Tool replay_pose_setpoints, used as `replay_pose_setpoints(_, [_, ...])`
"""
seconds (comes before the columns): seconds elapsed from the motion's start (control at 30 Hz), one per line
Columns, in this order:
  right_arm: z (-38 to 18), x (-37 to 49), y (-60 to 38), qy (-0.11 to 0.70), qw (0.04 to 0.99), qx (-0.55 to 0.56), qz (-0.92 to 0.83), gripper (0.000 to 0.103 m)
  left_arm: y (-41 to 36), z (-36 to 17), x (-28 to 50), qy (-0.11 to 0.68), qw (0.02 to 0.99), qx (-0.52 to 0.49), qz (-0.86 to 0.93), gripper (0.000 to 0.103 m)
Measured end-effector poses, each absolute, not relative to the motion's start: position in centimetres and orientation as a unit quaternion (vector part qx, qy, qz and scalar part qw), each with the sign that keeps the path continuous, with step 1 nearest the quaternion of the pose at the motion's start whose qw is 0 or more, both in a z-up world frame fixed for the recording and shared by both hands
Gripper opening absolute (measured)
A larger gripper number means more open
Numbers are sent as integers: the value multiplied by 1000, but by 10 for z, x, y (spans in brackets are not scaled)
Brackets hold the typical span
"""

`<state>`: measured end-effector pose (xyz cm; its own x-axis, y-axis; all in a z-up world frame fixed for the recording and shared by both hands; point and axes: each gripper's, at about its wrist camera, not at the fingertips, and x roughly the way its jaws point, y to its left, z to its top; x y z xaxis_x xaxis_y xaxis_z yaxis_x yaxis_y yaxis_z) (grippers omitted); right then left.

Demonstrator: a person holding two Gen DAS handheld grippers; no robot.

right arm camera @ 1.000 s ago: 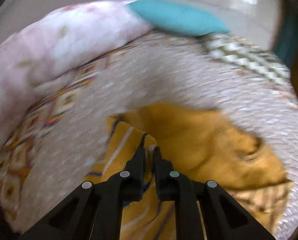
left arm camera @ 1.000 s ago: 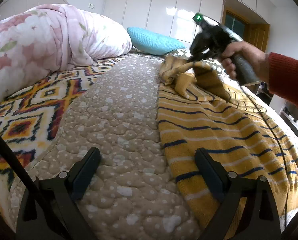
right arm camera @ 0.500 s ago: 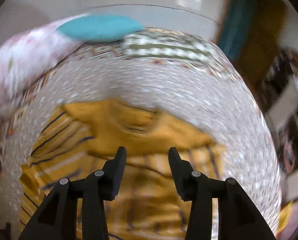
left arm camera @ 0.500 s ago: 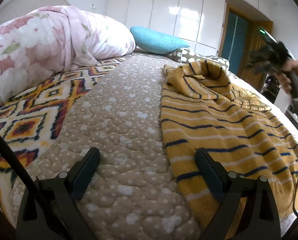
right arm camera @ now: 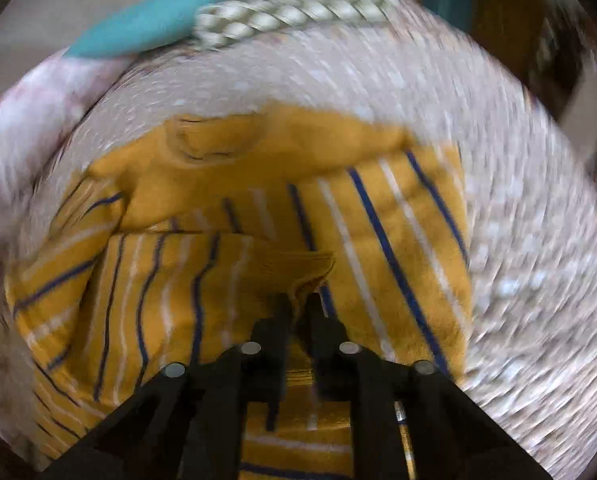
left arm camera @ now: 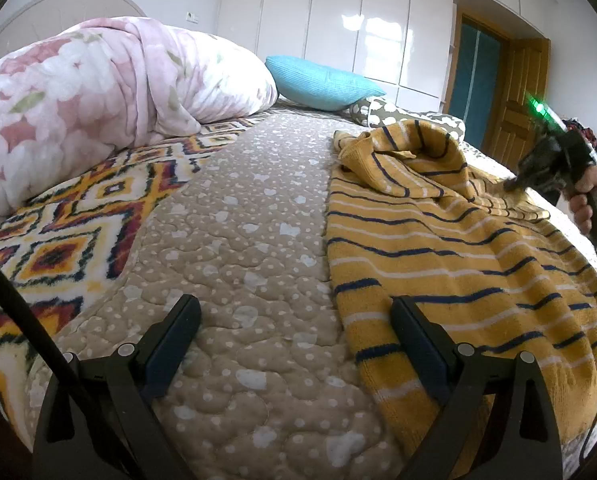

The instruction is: Fold small clothes

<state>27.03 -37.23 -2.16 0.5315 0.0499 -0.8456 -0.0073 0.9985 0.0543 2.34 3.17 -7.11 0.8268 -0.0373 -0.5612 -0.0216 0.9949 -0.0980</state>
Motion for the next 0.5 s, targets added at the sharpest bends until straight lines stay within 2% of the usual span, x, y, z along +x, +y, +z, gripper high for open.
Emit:
replay_pose_setpoints(0.13, [-2, 274, -398, 453, 885, -38, -103, 7, 32, -71, 23, 295, 954, -50, -4, 95])
replay_pose_setpoints(0.23, [-7, 278, -417, 472, 867, -58, -149, 12, 32, -72, 23, 295, 954, -50, -2, 95])
replay_pose_setpoints(0.27, [-5, 272, -423, 477, 867, -42, -134, 19, 32, -72, 23, 296, 954, -49, -2, 95])
replay_pose_setpoints(0.3, [0, 263, -427, 474, 871, -29, -125, 32, 32, -72, 22, 298, 953, -49, -1, 95])
replay_pose_setpoints(0.37, [17, 232, -437, 455, 884, -9, -109, 44, 31, -70, 22, 310, 950, -47, 1, 95])
replay_pose_setpoints(0.5, [37, 173, -455, 464, 883, 15, -64, 45, 37, -48, 13, 354, 931, -79, -31, 95])
